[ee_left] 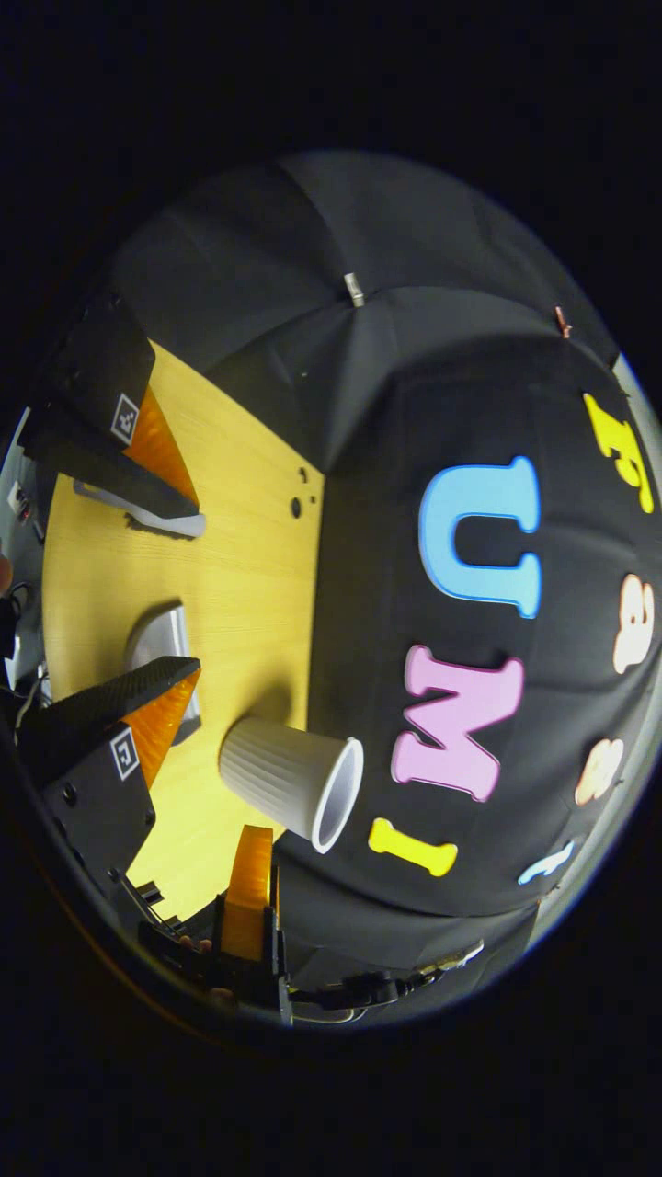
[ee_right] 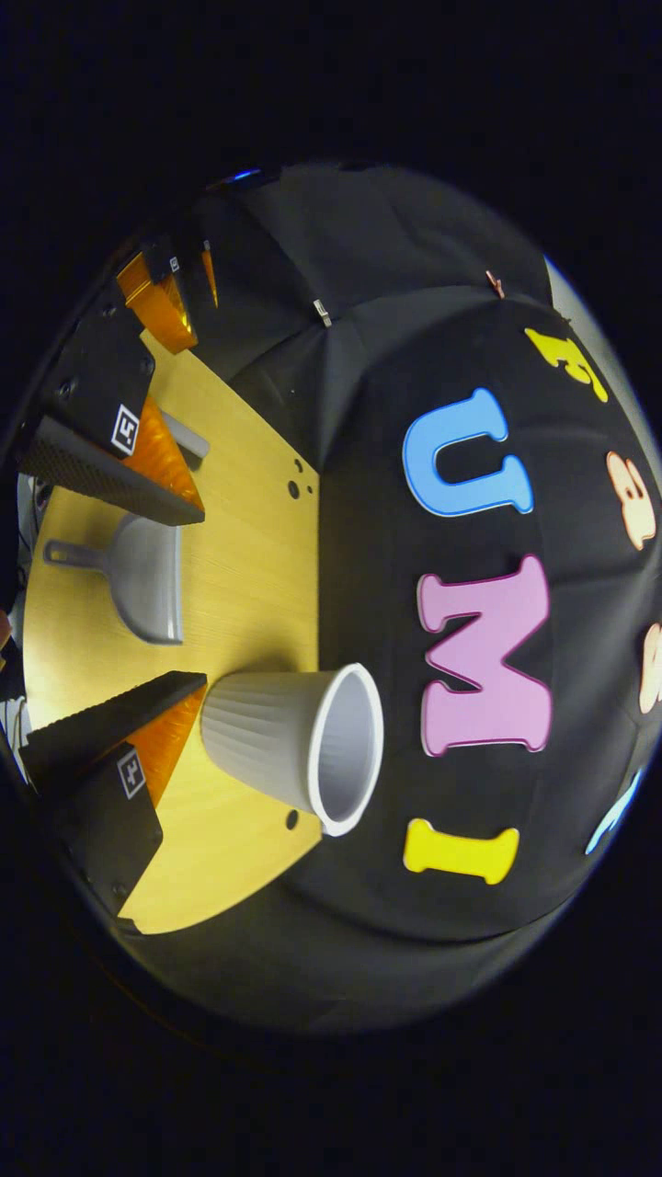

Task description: Pick up the small broom and dustpan from the desktop, sweep the trash into the dustpan with the broom, and then empty the trash into the garbage bin.

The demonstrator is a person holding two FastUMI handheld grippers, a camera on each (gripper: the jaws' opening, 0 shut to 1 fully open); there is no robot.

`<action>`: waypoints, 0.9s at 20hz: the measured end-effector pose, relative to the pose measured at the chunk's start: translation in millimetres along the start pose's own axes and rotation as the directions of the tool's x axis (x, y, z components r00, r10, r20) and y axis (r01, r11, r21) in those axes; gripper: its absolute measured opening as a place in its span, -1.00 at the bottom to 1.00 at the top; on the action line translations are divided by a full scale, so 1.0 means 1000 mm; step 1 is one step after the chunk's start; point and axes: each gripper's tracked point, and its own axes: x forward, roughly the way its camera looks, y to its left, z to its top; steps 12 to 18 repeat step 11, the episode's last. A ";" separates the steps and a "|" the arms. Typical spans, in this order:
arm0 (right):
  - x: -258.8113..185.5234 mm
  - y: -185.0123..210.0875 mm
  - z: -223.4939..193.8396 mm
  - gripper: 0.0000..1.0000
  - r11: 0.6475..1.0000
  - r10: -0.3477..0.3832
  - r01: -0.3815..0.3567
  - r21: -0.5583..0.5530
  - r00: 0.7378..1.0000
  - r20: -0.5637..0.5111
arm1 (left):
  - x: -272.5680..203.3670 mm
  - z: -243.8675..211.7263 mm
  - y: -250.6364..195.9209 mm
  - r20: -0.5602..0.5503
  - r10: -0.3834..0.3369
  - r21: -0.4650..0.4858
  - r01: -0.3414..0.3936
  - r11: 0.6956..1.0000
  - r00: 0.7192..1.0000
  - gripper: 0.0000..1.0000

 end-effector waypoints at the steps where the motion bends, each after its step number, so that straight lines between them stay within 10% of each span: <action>1: -0.011 -0.011 0.004 0.97 1.000 -0.018 0.019 -0.020 0.999 0.041 | -0.006 0.004 -0.006 0.034 0.008 0.000 -0.008 1.000 0.999 0.90; 18: -0.054 -0.028 0.000 0.97 0.990 -0.065 0.085 -0.115 0.983 0.169 | -0.031 0.050 -0.068 0.229 -0.074 -0.005 0.077 0.997 0.971 0.89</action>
